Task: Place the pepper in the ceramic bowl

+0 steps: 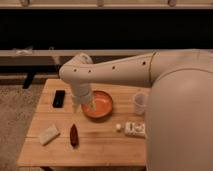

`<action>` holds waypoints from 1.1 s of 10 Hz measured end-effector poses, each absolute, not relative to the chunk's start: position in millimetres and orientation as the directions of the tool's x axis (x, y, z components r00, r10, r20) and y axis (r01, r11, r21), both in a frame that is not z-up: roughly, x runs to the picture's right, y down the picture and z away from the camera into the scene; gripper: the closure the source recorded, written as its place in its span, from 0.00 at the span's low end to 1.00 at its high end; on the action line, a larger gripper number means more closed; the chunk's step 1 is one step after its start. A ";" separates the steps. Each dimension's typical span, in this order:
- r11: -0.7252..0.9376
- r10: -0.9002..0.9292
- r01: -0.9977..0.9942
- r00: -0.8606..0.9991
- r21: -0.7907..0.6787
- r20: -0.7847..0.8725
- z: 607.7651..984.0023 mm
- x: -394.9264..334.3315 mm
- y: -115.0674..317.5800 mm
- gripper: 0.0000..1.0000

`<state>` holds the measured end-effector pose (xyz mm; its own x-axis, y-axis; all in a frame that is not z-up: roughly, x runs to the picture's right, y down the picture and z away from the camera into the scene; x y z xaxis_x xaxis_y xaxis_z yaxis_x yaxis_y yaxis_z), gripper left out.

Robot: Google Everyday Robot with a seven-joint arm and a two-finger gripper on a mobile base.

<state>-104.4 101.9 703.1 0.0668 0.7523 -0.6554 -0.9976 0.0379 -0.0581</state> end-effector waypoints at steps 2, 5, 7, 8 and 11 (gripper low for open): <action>0.038 0.752 -0.998 0.067 -0.058 -0.656 703.1 -104.4 102.0 0.35; 0.038 0.752 -0.998 0.067 -0.058 -0.655 703.1 -104.5 102.0 0.35; 0.073 0.749 -0.995 0.098 -0.065 -0.655 701.8 -110.2 106.6 0.35; 0.098 0.745 -0.992 0.126 -0.079 -0.655 698.3 -118.1 112.5 0.35; 0.191 0.708 -0.970 0.242 -0.150 -0.663 690.1 -154.4 155.8 0.35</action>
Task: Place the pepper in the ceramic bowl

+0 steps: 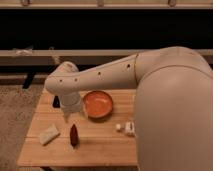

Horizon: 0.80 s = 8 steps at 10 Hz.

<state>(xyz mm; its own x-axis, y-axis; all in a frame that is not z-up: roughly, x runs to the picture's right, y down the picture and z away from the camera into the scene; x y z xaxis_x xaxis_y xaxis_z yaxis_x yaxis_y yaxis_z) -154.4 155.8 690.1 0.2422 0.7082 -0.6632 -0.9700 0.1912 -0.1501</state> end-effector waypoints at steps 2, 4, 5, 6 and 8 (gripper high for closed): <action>0.201 0.685 -0.962 0.274 -0.187 -0.675 698.4 -167.2 180.6 0.35; 0.205 0.671 -0.956 0.293 -0.209 -0.681 707.8 -179.0 203.3 0.35; 0.208 0.663 -0.954 0.299 -0.215 -0.686 714.6 -183.0 214.1 0.35; 0.217 0.655 -0.952 0.305 -0.215 -0.691 724.1 -183.2 225.0 0.35; 0.241 0.634 -0.946 0.321 -0.215 -0.704 736.8 -187.1 242.3 0.35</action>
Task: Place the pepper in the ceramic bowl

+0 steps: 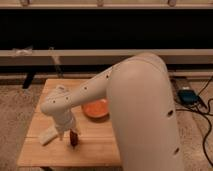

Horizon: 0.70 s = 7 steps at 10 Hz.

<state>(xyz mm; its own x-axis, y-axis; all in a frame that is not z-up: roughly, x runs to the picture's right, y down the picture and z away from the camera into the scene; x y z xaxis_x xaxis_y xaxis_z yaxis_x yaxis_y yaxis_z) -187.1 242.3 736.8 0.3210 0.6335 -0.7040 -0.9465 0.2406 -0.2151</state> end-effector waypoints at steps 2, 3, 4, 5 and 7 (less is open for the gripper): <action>0.258 0.607 -0.944 0.325 -0.207 -0.725 752.2 -178.5 254.3 0.35; 0.265 0.596 -0.941 0.333 -0.212 -0.731 757.1 -179.3 259.8 0.35; 0.268 0.586 -0.941 0.331 -0.209 -0.740 762.1 -176.2 263.0 0.35; 0.266 0.581 -0.942 0.326 -0.205 -0.746 765.3 -174.1 265.0 0.35; 0.265 0.570 -0.942 0.324 -0.204 -0.755 770.6 -172.7 268.4 0.38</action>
